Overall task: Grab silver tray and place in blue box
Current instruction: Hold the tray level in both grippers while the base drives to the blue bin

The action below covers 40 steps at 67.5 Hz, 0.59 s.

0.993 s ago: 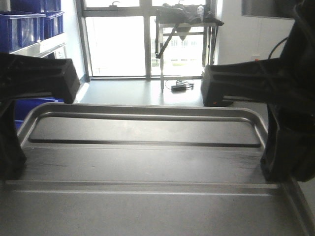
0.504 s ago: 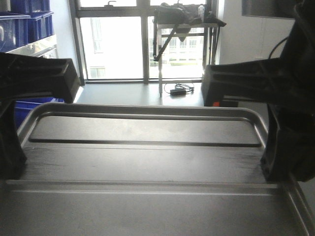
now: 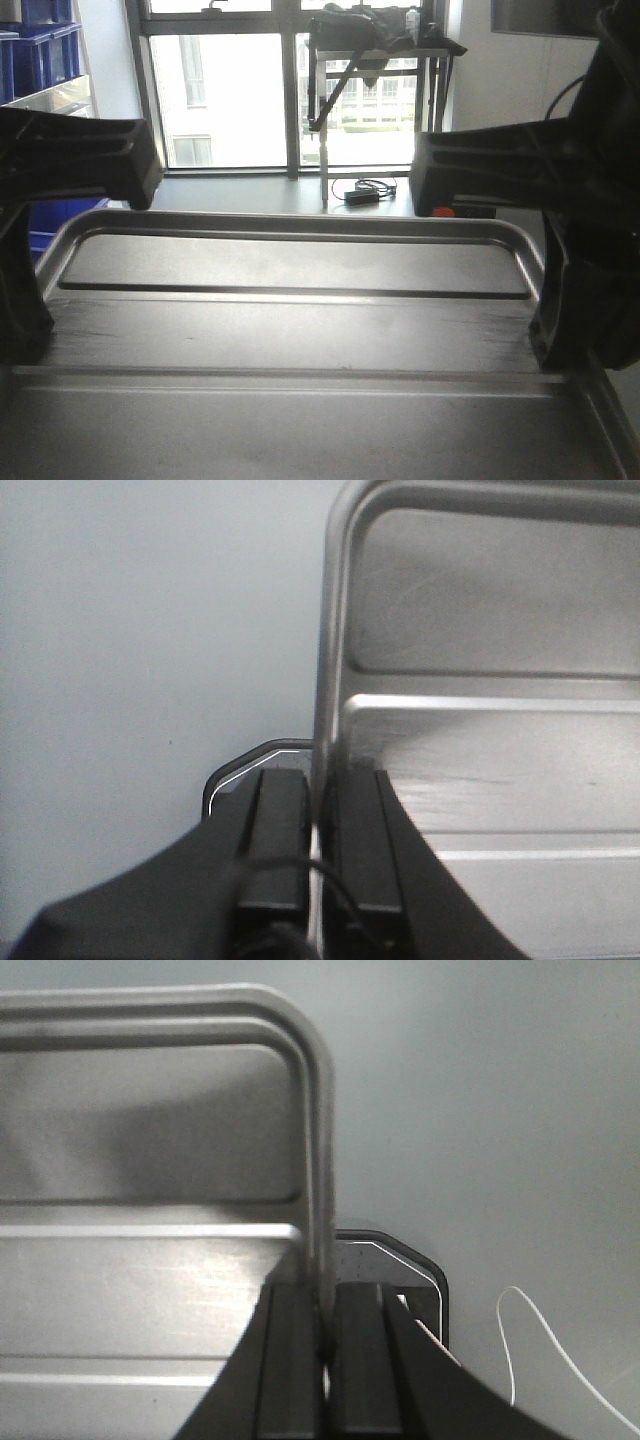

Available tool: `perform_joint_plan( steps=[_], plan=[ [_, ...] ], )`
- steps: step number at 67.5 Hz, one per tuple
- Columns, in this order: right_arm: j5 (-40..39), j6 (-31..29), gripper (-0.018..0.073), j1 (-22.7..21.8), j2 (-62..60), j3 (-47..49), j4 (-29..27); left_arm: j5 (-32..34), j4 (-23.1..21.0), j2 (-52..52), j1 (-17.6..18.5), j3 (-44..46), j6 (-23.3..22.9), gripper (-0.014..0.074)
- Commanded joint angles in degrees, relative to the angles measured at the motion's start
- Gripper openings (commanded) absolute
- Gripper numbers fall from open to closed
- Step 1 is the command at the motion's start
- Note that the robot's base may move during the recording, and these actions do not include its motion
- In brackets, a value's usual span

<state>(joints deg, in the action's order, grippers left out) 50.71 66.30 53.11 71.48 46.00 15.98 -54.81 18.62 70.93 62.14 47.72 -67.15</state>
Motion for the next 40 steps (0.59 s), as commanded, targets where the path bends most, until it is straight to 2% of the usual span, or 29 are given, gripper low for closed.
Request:
perform_joint_plan(
  steps=[1, 40],
  plan=[
    [-0.42, -0.08, 0.0054, -0.05, -1.67, 1.30, 2.13, -0.25, 1.56, -1.57, 0.39, 1.38, -0.60, -0.0008],
    [-0.41, -0.08, 0.0054, -0.05, -1.67, 1.30, 2.13, -0.25, 1.51, -1.57, 0.39, 1.38, -0.60, -0.0008]
  ],
)
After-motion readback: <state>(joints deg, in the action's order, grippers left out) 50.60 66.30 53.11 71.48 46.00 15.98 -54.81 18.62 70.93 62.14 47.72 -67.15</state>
